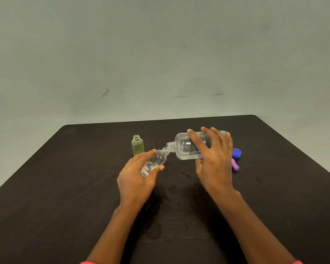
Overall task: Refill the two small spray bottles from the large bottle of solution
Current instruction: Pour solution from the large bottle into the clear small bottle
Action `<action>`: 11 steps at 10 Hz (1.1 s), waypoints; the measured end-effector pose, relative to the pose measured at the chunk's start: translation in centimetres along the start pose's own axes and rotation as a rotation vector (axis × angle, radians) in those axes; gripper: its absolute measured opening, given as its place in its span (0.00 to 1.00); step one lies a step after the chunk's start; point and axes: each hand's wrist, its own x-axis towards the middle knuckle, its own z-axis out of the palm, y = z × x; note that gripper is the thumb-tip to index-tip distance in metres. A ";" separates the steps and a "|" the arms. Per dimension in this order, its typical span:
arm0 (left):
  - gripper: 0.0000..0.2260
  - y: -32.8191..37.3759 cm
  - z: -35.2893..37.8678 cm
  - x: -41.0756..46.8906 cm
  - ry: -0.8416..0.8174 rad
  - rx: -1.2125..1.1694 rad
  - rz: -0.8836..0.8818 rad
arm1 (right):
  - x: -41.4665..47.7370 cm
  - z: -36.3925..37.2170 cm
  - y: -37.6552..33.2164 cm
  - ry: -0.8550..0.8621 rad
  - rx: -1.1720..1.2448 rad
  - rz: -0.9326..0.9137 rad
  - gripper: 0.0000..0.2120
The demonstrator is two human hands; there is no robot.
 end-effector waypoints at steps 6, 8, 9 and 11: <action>0.21 0.0 0.0 -0.1 0.000 -0.010 -0.014 | -0.1 -0.1 0.0 -0.006 0.004 0.002 0.41; 0.21 -0.1 0.1 -0.1 0.004 -0.025 -0.014 | -0.1 0.0 0.0 -0.001 0.007 -0.002 0.40; 0.20 -0.2 0.1 -0.1 0.003 -0.028 -0.012 | -0.1 0.0 0.0 0.006 0.008 0.001 0.40; 0.21 -0.1 0.1 -0.1 0.007 -0.027 -0.014 | -0.1 0.0 0.0 0.008 0.005 -0.005 0.41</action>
